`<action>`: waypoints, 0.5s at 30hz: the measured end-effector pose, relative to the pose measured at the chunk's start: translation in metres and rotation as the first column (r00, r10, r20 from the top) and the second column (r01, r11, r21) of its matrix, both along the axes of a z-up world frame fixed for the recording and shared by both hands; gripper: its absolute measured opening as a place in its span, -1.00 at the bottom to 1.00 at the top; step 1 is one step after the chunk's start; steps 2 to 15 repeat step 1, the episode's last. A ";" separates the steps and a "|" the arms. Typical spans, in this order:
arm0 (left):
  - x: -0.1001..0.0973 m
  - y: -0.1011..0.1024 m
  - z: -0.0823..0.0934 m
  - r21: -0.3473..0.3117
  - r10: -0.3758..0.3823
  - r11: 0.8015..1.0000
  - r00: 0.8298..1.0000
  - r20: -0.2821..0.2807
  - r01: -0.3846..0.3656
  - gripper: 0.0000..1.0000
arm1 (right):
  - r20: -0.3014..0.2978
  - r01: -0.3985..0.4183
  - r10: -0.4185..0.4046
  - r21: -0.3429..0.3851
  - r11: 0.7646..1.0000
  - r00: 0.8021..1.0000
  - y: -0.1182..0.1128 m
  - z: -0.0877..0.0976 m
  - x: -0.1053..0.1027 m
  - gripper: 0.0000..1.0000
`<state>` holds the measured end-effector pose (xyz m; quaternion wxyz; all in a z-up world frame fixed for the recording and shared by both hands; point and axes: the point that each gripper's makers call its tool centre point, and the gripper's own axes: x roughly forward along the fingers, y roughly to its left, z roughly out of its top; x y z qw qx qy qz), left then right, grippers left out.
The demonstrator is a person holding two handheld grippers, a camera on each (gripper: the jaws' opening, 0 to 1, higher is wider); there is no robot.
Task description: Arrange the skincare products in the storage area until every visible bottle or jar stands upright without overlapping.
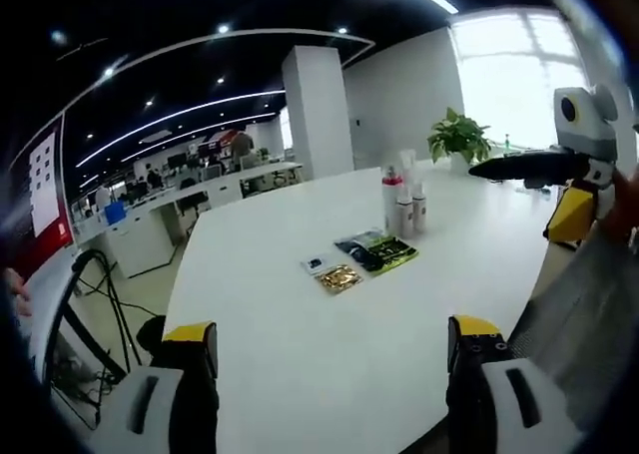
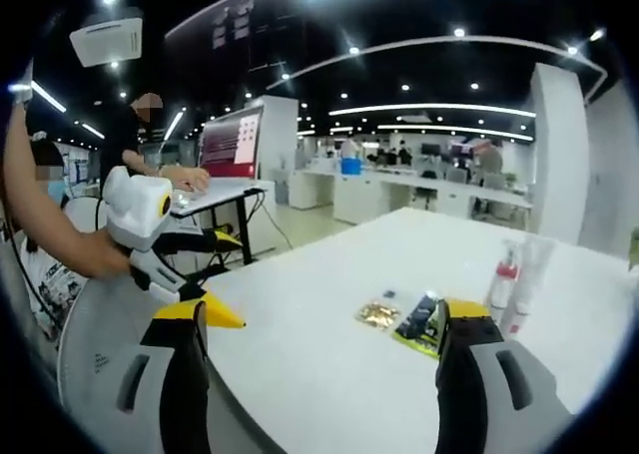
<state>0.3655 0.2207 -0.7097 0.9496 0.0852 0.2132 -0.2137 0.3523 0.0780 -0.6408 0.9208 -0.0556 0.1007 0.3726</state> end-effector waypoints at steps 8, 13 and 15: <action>0.000 0.000 -0.001 0.000 0.002 1.000 1.000 -0.003 -0.002 0.96 | 0.001 -0.001 0.001 -0.002 1.000 1.000 0.000 0.000 0.000 0.85; 0.000 0.000 -0.001 0.000 0.002 1.000 1.000 -0.003 -0.002 0.96 | 0.001 -0.001 0.001 -0.002 1.000 1.000 0.000 0.000 0.000 0.85; 0.000 0.000 -0.001 0.000 0.002 1.000 1.000 -0.003 -0.002 0.96 | 0.001 -0.001 0.001 -0.002 1.000 1.000 0.000 0.000 0.000 0.85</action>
